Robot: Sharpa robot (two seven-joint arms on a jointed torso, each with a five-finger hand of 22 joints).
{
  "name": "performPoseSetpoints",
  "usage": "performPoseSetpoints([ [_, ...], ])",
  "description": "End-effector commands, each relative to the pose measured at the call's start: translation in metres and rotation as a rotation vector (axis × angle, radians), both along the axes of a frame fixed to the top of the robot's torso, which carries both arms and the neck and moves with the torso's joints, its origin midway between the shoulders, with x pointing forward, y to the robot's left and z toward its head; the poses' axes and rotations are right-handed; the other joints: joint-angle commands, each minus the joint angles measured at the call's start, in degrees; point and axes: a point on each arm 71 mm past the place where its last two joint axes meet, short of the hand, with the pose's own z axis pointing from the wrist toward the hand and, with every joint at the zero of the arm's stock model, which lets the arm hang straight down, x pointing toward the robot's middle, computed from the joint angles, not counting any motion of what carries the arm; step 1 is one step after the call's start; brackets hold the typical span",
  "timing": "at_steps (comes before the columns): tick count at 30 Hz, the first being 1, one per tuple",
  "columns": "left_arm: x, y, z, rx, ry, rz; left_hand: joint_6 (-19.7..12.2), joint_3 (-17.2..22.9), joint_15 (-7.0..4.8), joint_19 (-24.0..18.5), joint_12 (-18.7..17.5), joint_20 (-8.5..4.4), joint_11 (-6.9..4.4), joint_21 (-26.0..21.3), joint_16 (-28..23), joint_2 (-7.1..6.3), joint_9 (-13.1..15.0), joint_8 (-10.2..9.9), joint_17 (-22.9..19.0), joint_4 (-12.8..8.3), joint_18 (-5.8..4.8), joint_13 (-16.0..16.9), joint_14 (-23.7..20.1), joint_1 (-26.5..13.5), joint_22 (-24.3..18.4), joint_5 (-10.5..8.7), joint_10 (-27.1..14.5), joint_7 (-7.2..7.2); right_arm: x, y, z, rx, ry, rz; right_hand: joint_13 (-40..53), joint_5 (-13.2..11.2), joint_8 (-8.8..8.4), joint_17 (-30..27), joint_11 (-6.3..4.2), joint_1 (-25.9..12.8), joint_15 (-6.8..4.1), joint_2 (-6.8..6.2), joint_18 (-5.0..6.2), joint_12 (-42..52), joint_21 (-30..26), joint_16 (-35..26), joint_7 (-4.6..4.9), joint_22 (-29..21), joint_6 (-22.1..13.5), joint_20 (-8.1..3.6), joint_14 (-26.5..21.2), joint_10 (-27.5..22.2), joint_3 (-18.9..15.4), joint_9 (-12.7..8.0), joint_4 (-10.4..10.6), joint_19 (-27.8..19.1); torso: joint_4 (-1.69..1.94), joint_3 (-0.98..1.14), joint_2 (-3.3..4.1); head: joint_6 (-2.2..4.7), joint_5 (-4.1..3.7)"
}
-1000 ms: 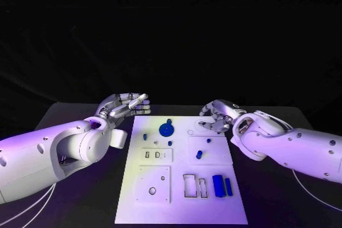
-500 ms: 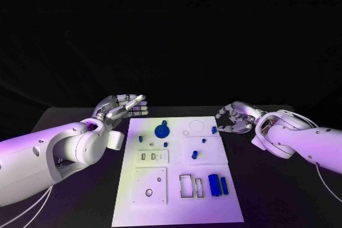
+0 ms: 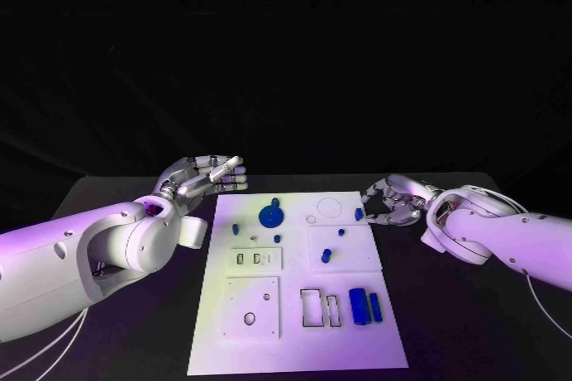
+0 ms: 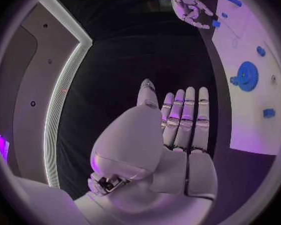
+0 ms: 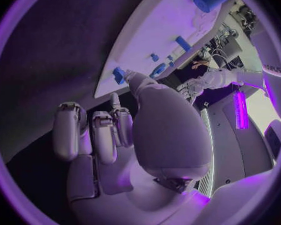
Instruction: Assemble the parts on the task board
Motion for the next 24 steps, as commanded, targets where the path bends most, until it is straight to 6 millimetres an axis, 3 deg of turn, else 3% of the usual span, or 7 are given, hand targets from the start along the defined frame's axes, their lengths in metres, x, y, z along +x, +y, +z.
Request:
performPoseSetpoints([
  [1,-0.001,-0.002,0.001,-0.013,-0.005,-0.018,-0.5,-0.3,-0.04,0.2,-0.4,0.36,0.34,-0.2,-0.3,0.49,0.1,-0.3,0.1,0.0,0.61,0.1,-0.2,0.1,0.0,0.03,0.1,1.0,0.0,0.002,-0.003,-0.003,0.016,0.012,4.5,0.4,0.27,14.9,0.05,0.5,0.53,0.25,-0.36,0.3,0.0,0.2,-0.03,3.6,0.4,0.15,5.9,0.2,-0.3,0.0,0.1,-0.2,-0.01,-0.05,-0.03,-0.19,0.01],
  [13,-0.001,-0.001,0.001,-0.012,-0.004,-0.015,-0.5,-0.3,-0.04,0.2,-0.4,0.36,0.34,-0.2,-0.3,0.49,0.1,-0.3,0.1,0.0,0.61,0.1,-0.2,0.1,0.0,0.03,0.1,1.0,0.004,0.009,-0.01,0.0,0.016,-0.004,5.0,1.0,1.0,15.1,-0.11,0.4,0.41,1.2,-0.43,0.7,0.2,0.2,-0.2,4.0,1.8,0.08,6.0,0.6,0.7,-0.1,0.4,0.1,-0.05,-0.03,-0.08,-0.23,0.23],
  [24,-0.001,-0.001,0.001,-0.011,-0.003,-0.015,-0.5,-0.4,-0.03,0.2,-0.5,0.37,0.35,-0.2,-0.3,0.5,0.1,-0.3,0.1,0.0,0.61,0.1,-0.3,0.2,-0.1,0.07,0.1,1.01,0.006,0.015,-0.014,-0.004,0.031,0.002,5.5,1.0,1.81,15.1,-0.41,0.3,0.19,1.3,-0.49,1.1,0.5,0.2,-0.54,4.2,3.5,-0.1,6.0,1.0,1.8,0.0,0.4,0.3,-0.09,-0.02,-0.09,-0.57,0.34],
])
